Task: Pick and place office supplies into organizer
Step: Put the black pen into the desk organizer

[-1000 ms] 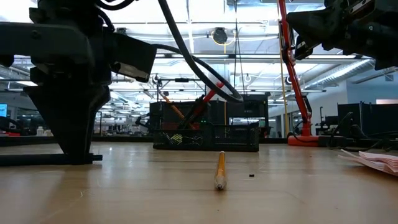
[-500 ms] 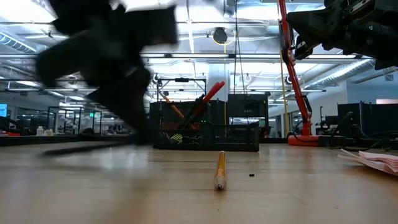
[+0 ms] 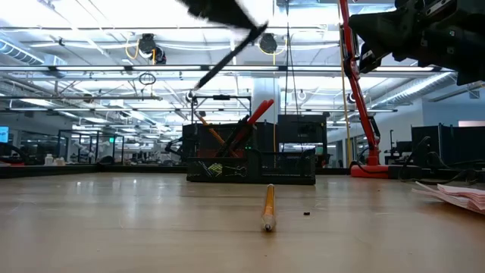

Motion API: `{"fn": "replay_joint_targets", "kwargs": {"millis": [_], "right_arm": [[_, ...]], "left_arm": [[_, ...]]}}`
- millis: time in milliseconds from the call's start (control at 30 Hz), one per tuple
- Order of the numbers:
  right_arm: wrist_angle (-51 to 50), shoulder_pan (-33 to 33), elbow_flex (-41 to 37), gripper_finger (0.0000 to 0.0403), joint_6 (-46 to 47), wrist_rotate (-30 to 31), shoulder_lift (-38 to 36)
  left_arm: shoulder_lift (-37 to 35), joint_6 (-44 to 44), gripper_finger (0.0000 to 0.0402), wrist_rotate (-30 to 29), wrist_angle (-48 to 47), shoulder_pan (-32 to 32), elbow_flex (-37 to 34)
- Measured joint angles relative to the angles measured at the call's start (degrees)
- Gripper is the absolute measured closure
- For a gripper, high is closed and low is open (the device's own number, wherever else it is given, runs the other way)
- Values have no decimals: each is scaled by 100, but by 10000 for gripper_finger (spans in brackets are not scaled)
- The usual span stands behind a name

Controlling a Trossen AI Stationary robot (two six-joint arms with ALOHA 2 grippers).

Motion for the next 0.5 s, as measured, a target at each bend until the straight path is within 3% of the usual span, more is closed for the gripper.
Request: {"fn": "replay_joint_targets", "kwargs": {"millis": [200,500], "right_arm": [[-11,0,0,399,0,1,2],[-13,0,0,399,0,1,2]], "left_arm": [[-492,548,383,2261,2337,944,-904],[-317,-137,371,2979,3049,2117,-1723]]}}
